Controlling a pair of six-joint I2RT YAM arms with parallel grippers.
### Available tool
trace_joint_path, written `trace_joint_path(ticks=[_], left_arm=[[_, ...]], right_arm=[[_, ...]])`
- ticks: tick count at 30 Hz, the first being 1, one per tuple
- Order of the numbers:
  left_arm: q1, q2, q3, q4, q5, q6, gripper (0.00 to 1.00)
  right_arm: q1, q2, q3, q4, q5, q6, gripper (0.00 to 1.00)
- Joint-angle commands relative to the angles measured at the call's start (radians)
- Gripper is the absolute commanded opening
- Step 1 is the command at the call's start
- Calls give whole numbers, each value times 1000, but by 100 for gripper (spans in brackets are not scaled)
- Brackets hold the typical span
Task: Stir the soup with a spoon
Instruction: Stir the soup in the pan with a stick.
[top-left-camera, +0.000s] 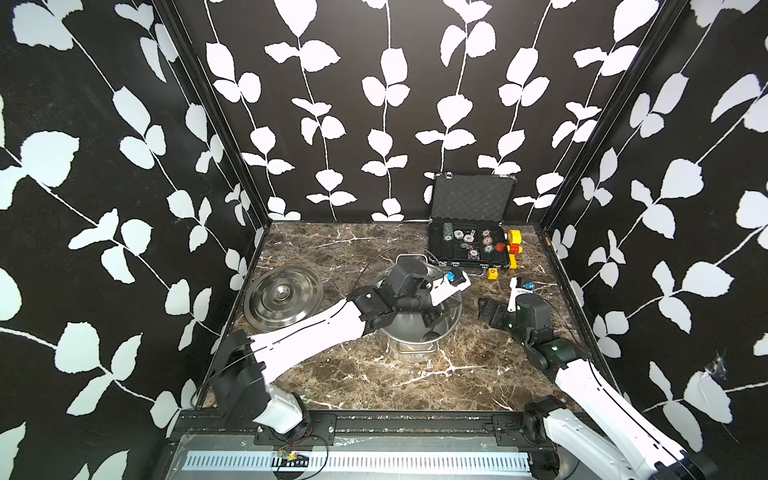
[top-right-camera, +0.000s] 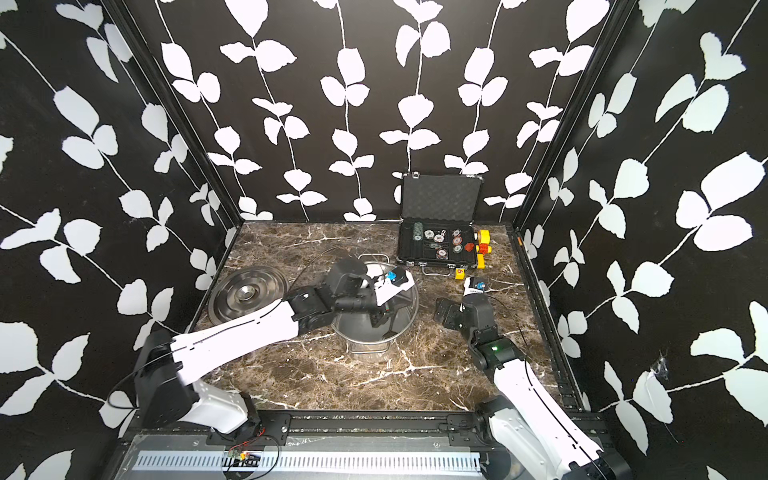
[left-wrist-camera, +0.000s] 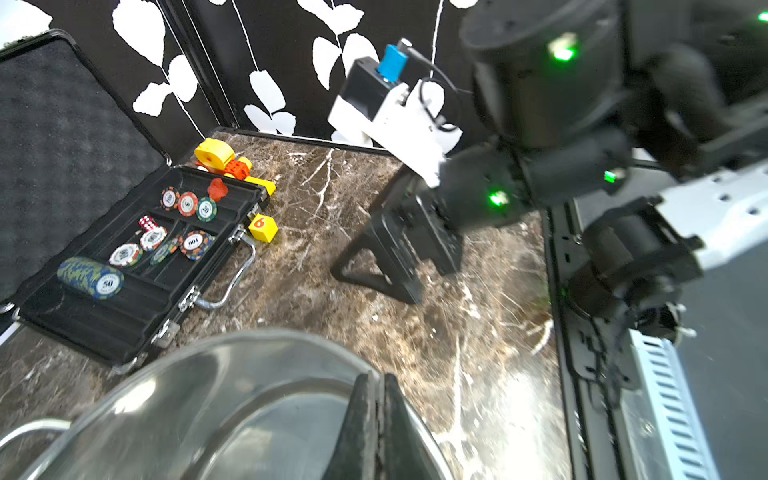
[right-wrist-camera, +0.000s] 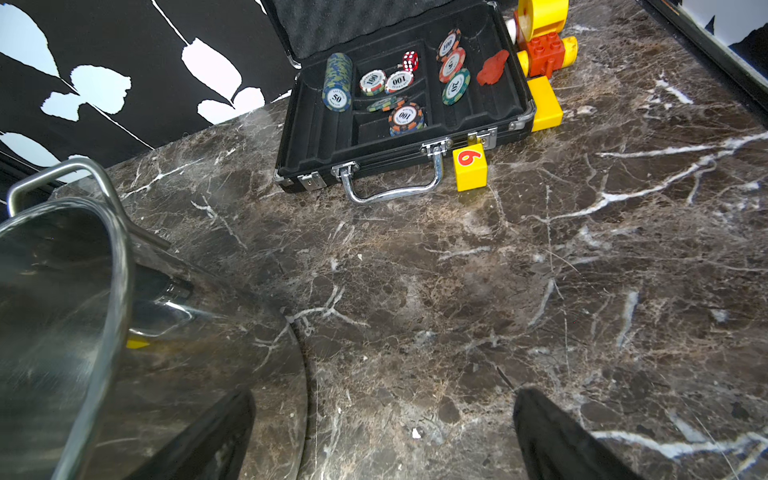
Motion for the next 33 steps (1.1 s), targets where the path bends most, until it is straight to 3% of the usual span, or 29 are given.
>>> trace_joint_path(ticks=[1,7,13,26,33], left_arm=[[-1,-103,-71,-3,-46,-21,0],[67,-246,-163,-57,-144,-45,0],[187,-273,-193,-47,-210,-69,0],[312,-50,-50,79,-243,-57,0],[309,139,141,89,-121,-59,0]], right_arm=[[6,11,8,46,-9,2,99],[6,27,9,55,-18,7,99],[6,40,15,64,-35,13,99],[7,3,1,33,-13,6,99],[6,2,-13,39,-9,10,99]])
